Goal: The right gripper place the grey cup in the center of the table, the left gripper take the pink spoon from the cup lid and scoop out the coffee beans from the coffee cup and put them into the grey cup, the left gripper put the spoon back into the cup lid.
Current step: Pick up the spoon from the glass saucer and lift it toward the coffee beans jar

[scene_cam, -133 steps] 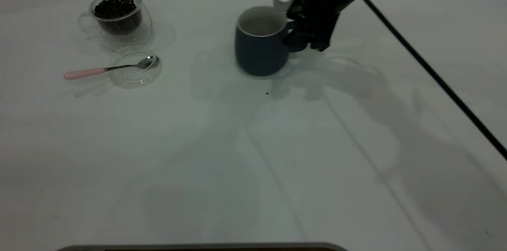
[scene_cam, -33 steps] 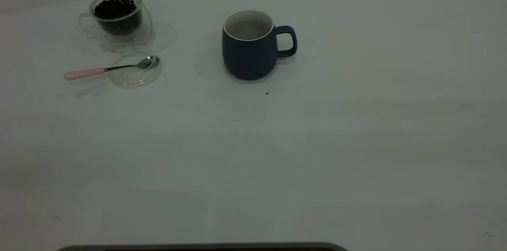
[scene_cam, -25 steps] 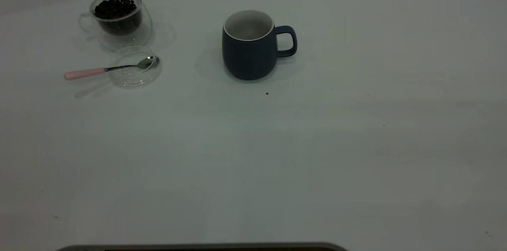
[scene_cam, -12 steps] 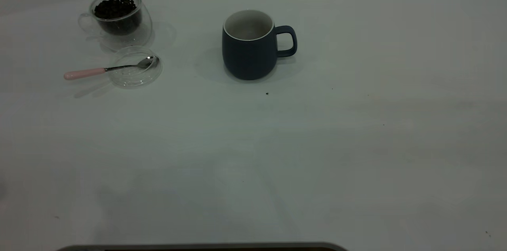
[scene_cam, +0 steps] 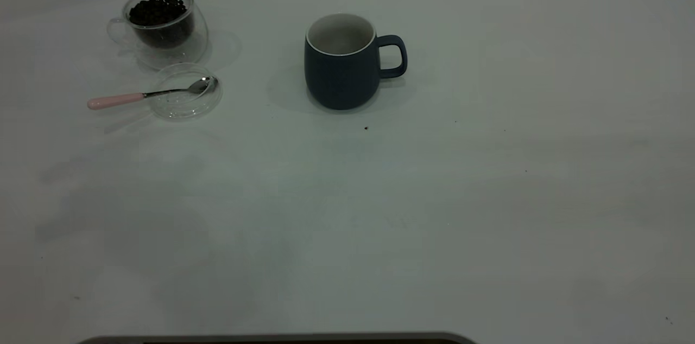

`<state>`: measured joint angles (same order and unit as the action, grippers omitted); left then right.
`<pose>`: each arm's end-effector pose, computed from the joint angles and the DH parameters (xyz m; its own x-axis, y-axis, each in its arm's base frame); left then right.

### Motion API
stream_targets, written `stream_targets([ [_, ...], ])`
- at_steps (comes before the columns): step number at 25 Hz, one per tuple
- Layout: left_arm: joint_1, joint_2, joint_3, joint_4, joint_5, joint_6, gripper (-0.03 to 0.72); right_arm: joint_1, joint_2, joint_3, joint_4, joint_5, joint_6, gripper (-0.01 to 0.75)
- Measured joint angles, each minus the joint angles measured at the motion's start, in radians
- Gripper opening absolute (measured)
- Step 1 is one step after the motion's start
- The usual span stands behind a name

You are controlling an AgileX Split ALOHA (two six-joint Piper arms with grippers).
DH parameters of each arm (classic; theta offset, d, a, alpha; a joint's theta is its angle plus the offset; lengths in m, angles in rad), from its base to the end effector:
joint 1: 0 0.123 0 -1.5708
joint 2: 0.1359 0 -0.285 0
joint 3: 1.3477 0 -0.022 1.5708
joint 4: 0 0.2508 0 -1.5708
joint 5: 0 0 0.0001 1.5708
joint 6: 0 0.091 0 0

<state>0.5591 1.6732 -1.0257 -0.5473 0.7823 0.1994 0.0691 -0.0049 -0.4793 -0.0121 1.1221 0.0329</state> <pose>0.2864 0.1398 0.2046 -0.7079 -0.6702 -0.2230 -0.5582 0.7243 -0.4047 -0.0059 -0.0014 0.2667 -0.5235 -0.0085 -0.8520 -0.0453 0.9988 0.0179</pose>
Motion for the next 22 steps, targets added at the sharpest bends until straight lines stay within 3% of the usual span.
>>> stream_targets([
  [5,0.129,0.184,-0.001,-0.214,0.084,0.430,0.499,0.000,0.000,0.000,0.000,0.000,0.000,0.536],
  [8,0.161,0.266,-0.003,-0.344,0.115,0.612,0.499,0.000,0.000,0.000,0.000,0.000,0.000,0.536],
  [14,0.154,0.444,-0.011,-0.552,0.152,0.858,0.499,0.000,0.000,0.000,0.000,0.000,0.000,0.536],
  [22,0.144,0.588,-0.012,-0.598,0.111,1.007,0.509,0.000,0.000,0.000,0.000,0.000,0.000,0.536],
])
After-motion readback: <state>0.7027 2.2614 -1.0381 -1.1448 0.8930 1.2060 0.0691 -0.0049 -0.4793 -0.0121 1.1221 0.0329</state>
